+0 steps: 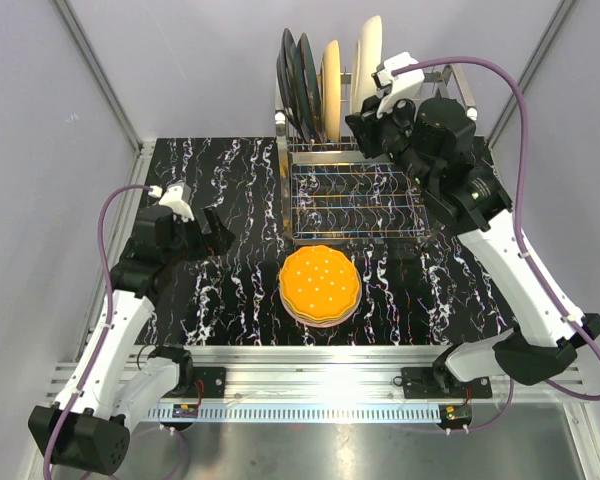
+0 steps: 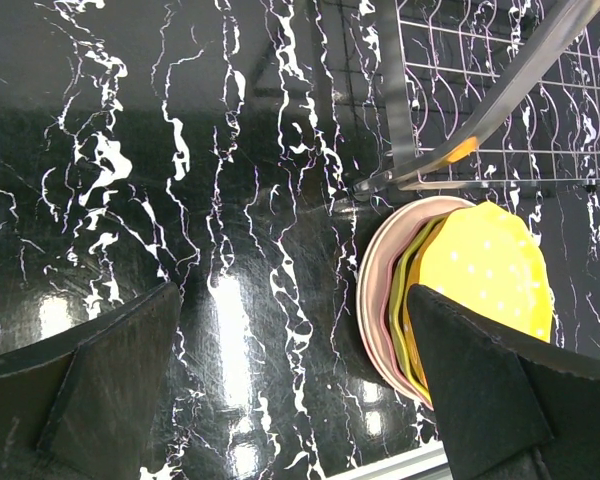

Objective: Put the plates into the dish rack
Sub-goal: Insert the plate into the dish rack

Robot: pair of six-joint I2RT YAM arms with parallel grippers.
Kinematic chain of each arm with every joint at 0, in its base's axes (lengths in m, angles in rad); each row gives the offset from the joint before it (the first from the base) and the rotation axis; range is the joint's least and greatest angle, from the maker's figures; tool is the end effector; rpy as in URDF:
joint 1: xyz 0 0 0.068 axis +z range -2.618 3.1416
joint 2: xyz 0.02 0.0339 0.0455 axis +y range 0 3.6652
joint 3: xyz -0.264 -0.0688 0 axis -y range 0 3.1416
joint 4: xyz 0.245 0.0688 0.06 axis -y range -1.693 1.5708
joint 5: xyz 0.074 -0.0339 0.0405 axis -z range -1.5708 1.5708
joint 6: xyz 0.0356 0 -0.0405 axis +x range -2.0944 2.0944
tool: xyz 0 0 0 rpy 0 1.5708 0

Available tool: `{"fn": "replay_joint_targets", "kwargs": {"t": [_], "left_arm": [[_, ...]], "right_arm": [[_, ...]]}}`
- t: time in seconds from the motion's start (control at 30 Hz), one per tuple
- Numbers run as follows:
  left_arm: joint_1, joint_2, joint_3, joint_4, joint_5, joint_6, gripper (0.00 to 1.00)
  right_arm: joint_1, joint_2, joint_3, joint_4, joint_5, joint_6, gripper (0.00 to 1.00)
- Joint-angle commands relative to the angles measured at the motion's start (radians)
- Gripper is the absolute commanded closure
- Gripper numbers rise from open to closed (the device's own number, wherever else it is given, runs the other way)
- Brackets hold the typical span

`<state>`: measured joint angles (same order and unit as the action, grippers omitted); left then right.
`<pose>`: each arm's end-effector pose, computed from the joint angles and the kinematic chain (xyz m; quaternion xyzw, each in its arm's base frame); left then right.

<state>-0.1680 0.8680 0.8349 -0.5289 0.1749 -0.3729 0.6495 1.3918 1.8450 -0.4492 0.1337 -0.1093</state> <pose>0.1848 -0.0376 0.3087 -0.0472 0.8719 -0.2023 0.4435 0.2229 0.1633 0.5349 -0.2168 0.6716 0.1432 0.6939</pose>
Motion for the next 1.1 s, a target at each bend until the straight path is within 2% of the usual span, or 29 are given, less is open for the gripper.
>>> {"fn": "replay_joint_targets", "kwargs": {"t": [0.0, 0.47, 0.77, 1.07], "left_arm": [[0.005, 0.006, -0.006, 0.05, 0.037, 0.005, 0.01], [0.008, 0.023, -0.003, 0.046, 0.028, 0.006, 0.01], [0.016, 0.028, -0.002, 0.046, 0.02, 0.005, 0.01], [0.021, 0.032, -0.002, 0.046, 0.024, 0.005, 0.01]], "right_arm": [[-0.022, 0.009, 0.057, 0.033, -0.12, 0.048, 0.85], [-0.155, 0.019, -0.003, 0.095, -0.314, 0.086, 0.85], [-0.174, 0.05, 0.003, 0.125, -0.385, 0.1, 0.85], [-0.175, 0.069, -0.029, 0.144, -0.384, 0.105, 0.86]]}}
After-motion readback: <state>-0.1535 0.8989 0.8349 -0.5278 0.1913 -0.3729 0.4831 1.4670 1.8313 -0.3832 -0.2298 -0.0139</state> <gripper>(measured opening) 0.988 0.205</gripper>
